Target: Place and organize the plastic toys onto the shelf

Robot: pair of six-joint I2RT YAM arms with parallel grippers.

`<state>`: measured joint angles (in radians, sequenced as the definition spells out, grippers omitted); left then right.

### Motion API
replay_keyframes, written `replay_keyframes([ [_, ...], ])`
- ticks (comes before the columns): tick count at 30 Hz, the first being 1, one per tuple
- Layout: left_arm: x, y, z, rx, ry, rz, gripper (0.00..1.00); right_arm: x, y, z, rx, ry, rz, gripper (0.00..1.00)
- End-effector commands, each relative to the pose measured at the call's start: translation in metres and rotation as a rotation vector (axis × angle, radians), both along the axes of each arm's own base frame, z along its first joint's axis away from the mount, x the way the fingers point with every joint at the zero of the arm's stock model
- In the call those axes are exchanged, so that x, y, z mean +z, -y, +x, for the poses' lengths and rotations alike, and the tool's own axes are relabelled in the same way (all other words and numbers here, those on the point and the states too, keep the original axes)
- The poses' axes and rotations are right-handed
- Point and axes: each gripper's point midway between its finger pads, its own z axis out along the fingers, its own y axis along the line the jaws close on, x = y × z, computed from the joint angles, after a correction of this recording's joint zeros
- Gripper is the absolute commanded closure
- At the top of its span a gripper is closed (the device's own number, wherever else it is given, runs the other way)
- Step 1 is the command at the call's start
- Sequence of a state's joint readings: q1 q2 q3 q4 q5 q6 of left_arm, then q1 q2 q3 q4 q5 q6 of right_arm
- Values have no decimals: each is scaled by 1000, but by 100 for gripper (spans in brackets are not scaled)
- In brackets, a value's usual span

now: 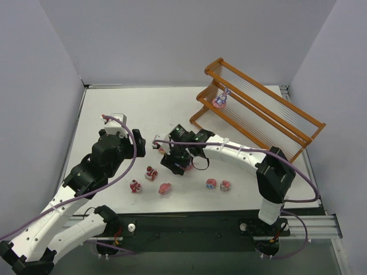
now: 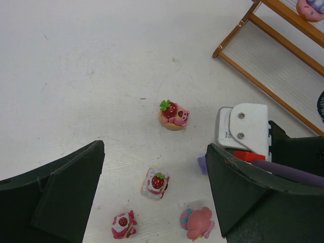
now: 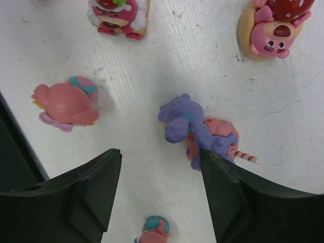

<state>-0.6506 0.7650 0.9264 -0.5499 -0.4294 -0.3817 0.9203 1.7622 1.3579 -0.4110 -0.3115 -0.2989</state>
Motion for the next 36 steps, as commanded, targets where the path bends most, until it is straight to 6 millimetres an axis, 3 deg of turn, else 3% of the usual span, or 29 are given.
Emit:
replay_keyframes([
  [1,14,1,4,-2,41,-24,9,-2,-6,21,6,134,-27,37],
  [10,16,-2,3,8,49,-27,9,16,-11,35,-37,263,27,38],
  [18,17,0,5,2,55,-32,9,-2,-8,29,-2,222,-24,41],
  [28,15,2,5,-5,53,-36,9,-15,-7,24,-10,176,-43,55],
  [36,16,2,4,-11,55,-40,9,-24,-4,18,-51,129,-54,56],
])
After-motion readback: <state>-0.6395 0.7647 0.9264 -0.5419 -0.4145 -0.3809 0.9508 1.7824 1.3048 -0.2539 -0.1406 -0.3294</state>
